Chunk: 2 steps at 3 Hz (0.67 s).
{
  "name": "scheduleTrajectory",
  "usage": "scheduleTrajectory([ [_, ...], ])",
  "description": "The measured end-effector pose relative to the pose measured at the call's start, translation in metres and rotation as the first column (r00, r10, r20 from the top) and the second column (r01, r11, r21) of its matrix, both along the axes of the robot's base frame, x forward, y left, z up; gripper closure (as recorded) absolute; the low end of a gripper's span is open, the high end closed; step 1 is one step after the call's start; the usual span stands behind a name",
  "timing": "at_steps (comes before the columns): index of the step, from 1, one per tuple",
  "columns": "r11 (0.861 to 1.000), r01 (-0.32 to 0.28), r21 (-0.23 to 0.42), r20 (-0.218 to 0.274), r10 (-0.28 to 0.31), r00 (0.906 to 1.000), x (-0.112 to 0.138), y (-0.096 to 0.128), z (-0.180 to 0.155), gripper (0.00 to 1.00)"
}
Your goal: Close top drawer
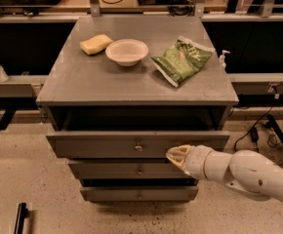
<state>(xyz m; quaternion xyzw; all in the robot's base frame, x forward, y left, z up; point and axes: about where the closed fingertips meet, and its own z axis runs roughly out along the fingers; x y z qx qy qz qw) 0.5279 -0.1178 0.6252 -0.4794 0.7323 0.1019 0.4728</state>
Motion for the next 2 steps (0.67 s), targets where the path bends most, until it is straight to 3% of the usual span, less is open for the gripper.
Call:
scheduleTrajectory([
  [1, 1.000, -0.005, -0.010, 0.003, 0.005, 1.0000, 0.030, 0.005, 0.001, 1.00],
  [2, 1.000, -0.009, -0.014, 0.004, 0.009, 0.9999, 0.044, 0.009, 0.002, 1.00],
])
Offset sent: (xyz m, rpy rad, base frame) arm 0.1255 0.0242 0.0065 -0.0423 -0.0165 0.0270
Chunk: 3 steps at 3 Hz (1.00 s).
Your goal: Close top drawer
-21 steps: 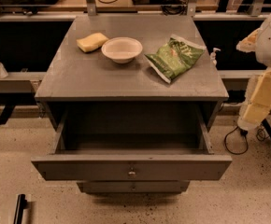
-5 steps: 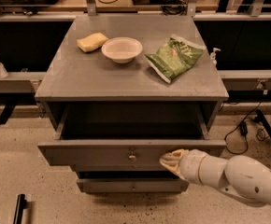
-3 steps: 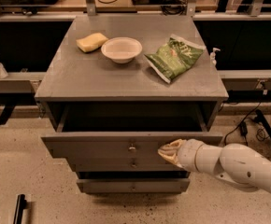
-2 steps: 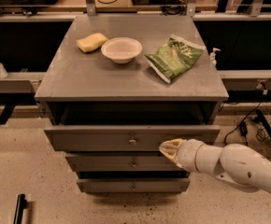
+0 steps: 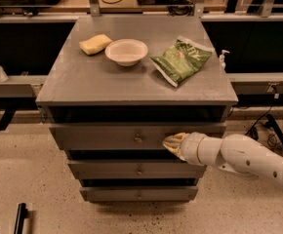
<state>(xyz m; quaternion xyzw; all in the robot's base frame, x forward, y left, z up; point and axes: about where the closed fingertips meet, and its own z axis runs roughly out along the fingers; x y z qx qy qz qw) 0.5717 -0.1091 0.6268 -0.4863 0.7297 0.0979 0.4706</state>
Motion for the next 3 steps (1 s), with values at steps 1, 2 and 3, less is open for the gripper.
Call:
scheduleTrajectory([
  [1, 0.999, -0.042, -0.004, 0.017, 0.042, 0.9990, 0.022, 0.020, 0.002, 1.00],
  [2, 0.999, -0.042, -0.004, 0.017, 0.042, 0.9990, 0.022, 0.020, 0.002, 1.00],
  [3, 0.995, -0.104, -0.007, 0.000, 0.104, 0.9946, -0.025, 0.032, -0.004, 1.00],
])
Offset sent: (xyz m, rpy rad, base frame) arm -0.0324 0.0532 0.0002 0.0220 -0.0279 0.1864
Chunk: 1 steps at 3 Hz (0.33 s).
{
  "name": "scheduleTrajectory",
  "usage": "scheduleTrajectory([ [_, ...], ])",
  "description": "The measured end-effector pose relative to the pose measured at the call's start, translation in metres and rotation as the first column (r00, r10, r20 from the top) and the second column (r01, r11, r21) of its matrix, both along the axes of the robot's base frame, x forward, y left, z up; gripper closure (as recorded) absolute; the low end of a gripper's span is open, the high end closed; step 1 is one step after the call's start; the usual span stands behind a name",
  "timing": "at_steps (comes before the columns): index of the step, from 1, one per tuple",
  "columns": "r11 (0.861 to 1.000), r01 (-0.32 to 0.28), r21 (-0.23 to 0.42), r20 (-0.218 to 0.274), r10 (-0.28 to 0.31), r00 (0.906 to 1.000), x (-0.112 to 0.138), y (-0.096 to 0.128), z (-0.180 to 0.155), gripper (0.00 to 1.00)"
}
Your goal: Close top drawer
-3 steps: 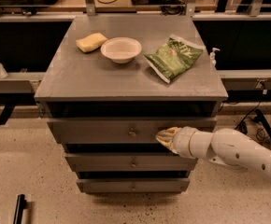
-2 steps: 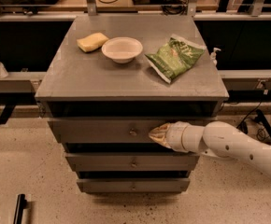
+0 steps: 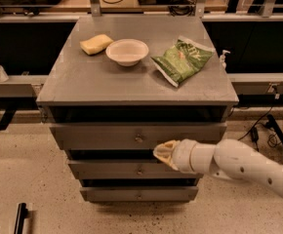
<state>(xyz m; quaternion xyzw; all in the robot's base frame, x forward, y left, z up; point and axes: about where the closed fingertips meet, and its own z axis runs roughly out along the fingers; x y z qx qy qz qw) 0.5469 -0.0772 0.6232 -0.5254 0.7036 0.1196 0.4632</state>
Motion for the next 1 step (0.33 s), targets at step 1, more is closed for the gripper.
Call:
scheduleTrajectory([
  [1, 0.998, -0.065, 0.007, -0.063, 0.065, 0.9959, -0.0633, 0.0098, -0.0078, 1.00],
])
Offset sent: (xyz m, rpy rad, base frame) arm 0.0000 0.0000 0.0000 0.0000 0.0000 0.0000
